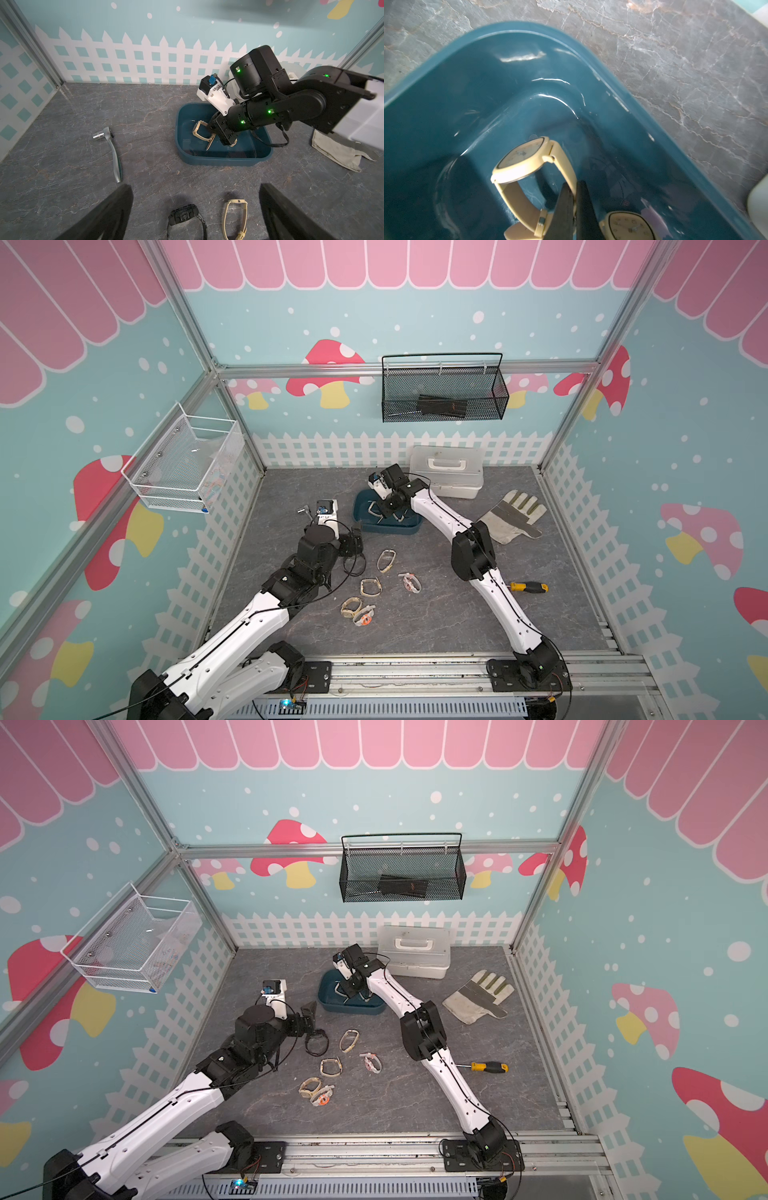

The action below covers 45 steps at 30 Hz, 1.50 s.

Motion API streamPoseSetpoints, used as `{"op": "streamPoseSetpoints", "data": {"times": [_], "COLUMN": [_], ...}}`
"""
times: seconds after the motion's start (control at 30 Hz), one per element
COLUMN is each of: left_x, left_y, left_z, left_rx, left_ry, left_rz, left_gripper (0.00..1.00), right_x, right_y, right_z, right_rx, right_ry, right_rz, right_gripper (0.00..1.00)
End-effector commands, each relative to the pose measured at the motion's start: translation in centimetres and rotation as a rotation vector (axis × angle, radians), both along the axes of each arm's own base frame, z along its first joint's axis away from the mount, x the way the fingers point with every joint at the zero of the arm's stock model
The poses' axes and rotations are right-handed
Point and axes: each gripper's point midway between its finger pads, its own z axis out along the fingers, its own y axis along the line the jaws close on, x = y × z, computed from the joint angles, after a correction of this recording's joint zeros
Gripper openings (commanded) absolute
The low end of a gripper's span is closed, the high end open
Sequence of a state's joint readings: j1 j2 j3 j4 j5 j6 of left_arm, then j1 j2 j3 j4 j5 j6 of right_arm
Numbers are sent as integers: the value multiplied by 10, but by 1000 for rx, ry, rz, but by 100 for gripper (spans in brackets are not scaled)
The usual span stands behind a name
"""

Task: Put the watch into the storage box
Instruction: Place the watch in the storage box, then pick up the watch at the center of the board.

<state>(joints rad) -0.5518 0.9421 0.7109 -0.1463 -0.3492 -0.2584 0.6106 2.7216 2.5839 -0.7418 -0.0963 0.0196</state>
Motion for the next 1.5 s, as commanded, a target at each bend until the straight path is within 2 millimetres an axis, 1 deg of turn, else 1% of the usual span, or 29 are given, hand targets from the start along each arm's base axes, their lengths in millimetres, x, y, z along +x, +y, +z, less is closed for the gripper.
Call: {"op": "streamPoseSetpoints", "data": {"times": [0.0, 0.13, 0.23, 0.33, 0.43, 0.53, 0.63, 0.73, 0.8, 0.87, 0.93, 1.03, 1.07, 1.1, 1.17, 1.3, 1.47], "left_x": [-4, -4, -5, -6, -6, -5, -5, -5, -5, -6, -6, -6, -6, -6, -6, -7, -4], "left_y": [4, 4, 5, 6, 7, 5, 5, 9, 11, 13, 15, 16, 17, 18, 20, 23, 27], "left_z": [-6, -5, -5, -4, -4, -5, -7, -11, -14, -17, -19, -24, -26, -28, -35, -54, -78], "left_rx": [17, 18, 17, 12, 10, 6, 5, 15, 21, 29, 36, 43, 45, 47, 51, 68, 111], "left_ry": [12, 11, 9, 6, 5, 9, 18, 27, 34, 44, 58, 79, 88, 97, 118, 179, 257], "left_rz": [11, 12, 13, 18, 23, 21, 23, 43, 54, 62, 70, 84, 92, 97, 115, 146, 184], "left_gripper": [98, 97, 97, 98, 98, 98, 97, 98, 98, 97, 97, 97, 97, 97, 97, 97, 96], "right_x": [-2, -2, -3, -3, -4, -5, -11, -22, -32, -44, -58, -83, -93, -104, -120, -150, -179], "right_y": [4, 4, 7, 8, 9, 12, 14, 16, 14, 8, -2, -21, -28, -36, -50, -76, -101], "right_z": [-3, 2, 9, 21, 41, 72, 113, 154, 185, 204, 218, 228, 224, 230, 221, 203, 179], "right_rx": [-12, -9, 5, 16, 35, 60, 85, 120, 159, 188, 200, 209, 206, 215, 203, 202, 213], "right_ry": [-2, -10, -14, -25, -48, -93, -155, -220, -265, -280, -290, -318, -320, -338, -325, -315, -315], "right_rz": [15, 14, 24, 27, 30, 42, 62, 83, 88, 92, 95, 105, 111, 114, 112, 89, 57], "right_gripper": [7, 14, 17, 19, 19, 21, 22, 24, 26, 28, 32, 36, 39, 42, 45, 50, 51]}}
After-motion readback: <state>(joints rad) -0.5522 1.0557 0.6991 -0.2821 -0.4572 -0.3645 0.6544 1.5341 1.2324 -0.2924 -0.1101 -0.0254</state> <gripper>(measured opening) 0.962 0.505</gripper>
